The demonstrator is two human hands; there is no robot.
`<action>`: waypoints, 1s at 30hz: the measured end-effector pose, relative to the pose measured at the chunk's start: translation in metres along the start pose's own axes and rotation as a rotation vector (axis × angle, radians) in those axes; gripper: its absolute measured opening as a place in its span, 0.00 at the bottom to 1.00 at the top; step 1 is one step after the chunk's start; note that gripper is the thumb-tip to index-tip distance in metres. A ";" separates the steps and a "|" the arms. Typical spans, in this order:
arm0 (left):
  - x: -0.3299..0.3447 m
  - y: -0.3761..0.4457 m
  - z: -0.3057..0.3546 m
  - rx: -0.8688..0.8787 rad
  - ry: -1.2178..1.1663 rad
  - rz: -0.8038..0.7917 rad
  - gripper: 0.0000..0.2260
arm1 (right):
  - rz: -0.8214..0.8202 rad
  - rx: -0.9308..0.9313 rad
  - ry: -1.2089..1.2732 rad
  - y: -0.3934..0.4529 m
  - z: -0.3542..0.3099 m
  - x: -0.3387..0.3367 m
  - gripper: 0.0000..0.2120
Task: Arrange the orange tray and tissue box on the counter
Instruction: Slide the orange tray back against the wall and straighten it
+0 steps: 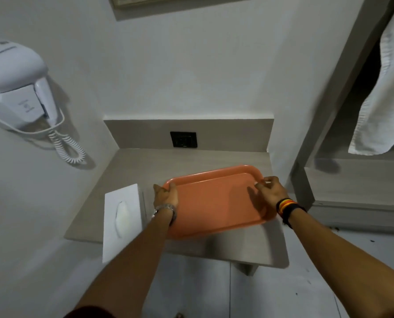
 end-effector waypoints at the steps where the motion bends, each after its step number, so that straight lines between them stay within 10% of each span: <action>1: -0.010 0.012 0.007 0.022 -0.005 0.004 0.32 | 0.011 0.000 0.039 0.004 -0.006 0.007 0.25; 21: -0.048 0.188 0.030 0.186 -0.036 -0.198 0.30 | 0.204 0.059 0.200 0.095 -0.054 0.084 0.22; 30: -0.007 0.112 -0.041 0.471 0.717 -0.123 0.31 | 0.096 -0.289 -0.684 0.018 0.001 0.155 0.32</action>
Point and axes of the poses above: each hand's wrist, its own y-axis towards the middle knuckle, its own x-axis out of the palm, z = x × y, the point moved 1 cm from there along y, towards the middle knuckle, and after that the axes turned 15 degrees about -z, right-handed, at the moved point
